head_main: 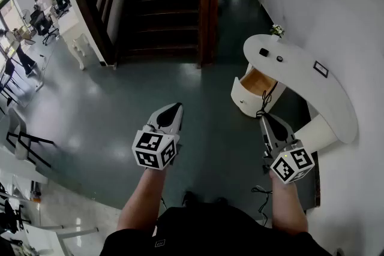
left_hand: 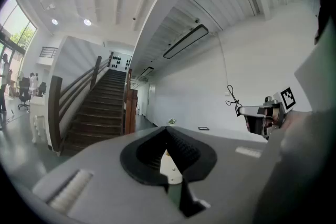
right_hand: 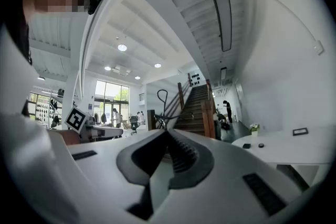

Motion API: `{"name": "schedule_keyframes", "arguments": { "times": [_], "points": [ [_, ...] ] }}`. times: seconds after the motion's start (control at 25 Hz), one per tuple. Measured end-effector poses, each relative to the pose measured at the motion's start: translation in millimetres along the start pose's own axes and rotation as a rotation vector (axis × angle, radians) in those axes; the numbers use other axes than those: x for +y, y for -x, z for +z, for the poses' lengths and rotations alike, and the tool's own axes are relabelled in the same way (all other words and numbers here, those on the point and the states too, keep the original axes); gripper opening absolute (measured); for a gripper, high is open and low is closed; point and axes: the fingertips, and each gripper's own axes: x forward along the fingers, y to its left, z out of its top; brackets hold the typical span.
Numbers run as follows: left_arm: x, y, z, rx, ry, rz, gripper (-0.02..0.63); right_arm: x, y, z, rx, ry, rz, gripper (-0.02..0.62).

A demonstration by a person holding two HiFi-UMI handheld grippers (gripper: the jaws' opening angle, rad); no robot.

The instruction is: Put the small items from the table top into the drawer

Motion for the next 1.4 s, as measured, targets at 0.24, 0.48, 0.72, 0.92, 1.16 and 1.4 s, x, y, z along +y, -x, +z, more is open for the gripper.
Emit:
{"name": "schedule_keyframes", "arguments": {
  "times": [0.24,0.48,0.72,0.92,1.16,1.4],
  "points": [
    [5,9,-4,0.006,0.005,0.003,0.011,12,-3,-5,0.014,-0.001,0.012,0.025],
    [15,17,-14,0.019,0.017,0.008,0.011,21,-11,-14,0.025,-0.011,0.015,0.025],
    [38,34,-24,0.029,0.038,0.017,0.011,45,-26,-20,0.026,-0.033,0.042,0.025],
    [64,52,-27,0.018,0.055,0.019,0.011,74,-44,-19,0.019,-0.028,0.071,0.025],
    [91,69,-23,-0.01,0.061,0.0,0.011,106,-67,-16,0.027,-0.001,0.066,0.025],
    [104,69,-27,-0.013,0.077,-0.014,0.011,113,-76,-19,0.043,0.005,0.048,0.025]
  ]
}}
